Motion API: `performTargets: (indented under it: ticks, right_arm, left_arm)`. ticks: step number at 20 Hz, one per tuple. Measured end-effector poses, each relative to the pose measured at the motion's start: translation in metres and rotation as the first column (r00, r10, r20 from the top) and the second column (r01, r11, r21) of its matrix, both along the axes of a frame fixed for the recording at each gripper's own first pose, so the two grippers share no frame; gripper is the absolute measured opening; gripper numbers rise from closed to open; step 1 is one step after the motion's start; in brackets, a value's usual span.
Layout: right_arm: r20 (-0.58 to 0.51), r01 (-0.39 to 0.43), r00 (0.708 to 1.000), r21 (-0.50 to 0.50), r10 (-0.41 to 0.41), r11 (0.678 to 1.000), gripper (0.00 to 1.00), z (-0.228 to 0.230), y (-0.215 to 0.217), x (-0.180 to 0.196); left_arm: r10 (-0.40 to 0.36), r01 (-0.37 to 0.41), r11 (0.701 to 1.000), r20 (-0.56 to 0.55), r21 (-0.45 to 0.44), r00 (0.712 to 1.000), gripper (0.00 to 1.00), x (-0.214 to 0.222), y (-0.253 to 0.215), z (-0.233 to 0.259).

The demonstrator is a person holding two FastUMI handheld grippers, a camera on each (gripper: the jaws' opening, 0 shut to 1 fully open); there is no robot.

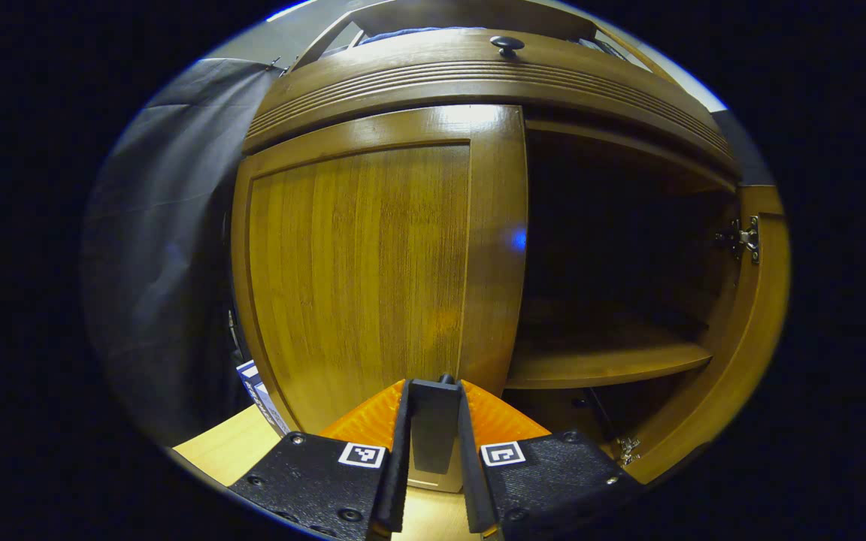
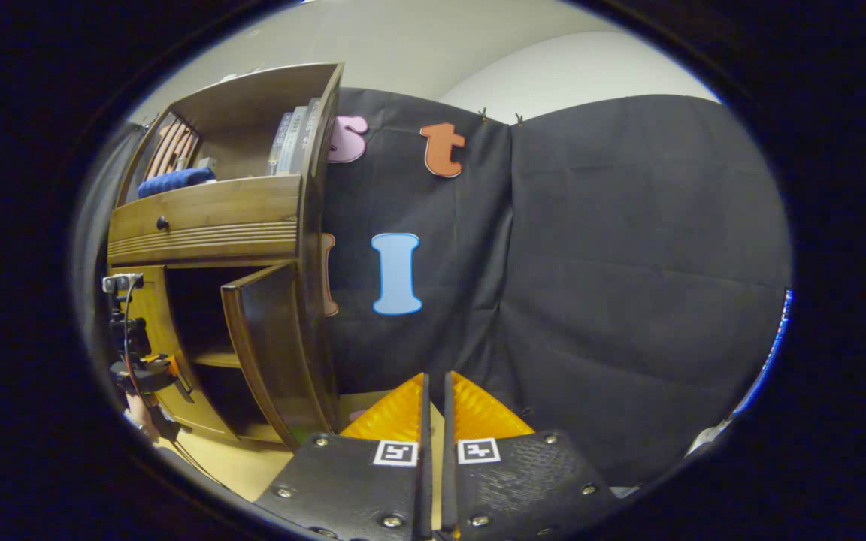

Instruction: Open the right door of the double-door shoe cabinet with the right hand, and open the left door with the left hand.

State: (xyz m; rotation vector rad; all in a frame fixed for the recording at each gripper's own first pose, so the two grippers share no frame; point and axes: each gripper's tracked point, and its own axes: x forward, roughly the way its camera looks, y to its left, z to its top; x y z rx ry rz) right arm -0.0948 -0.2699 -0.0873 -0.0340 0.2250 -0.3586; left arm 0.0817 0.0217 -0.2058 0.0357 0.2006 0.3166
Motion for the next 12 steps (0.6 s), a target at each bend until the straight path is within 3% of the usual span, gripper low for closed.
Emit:
performTargets:
  ticks: [2,9,10,12]
  right_arm:
    - [0.002,-0.007,1.000,-0.003,0.007,1.000,0.05,0.001,0.000,-0.001]
    - [0.000,-0.072,0.997,-0.008,0.072,0.997,0.05,0.003,0.005,0.005]
    - [0.002,-0.083,0.997,-0.007,0.083,0.997,0.01,0.002,0.006,0.008]
    - [-0.001,-0.108,0.994,-0.003,0.108,0.994,0.05,0.001,0.007,0.012]
  left_arm:
    - [-0.012,0.012,1.000,0.003,-0.009,1.000,0.31,-0.007,0.000,0.001]
    - [0.029,-0.029,0.999,0.014,-0.026,0.999,0.31,-0.045,0.006,0.004]
    - [0.035,-0.034,0.999,0.017,-0.029,0.999,0.31,-0.050,0.008,0.005]
    - [0.042,-0.042,0.999,0.019,-0.035,0.999,0.31,-0.059,0.009,0.006]
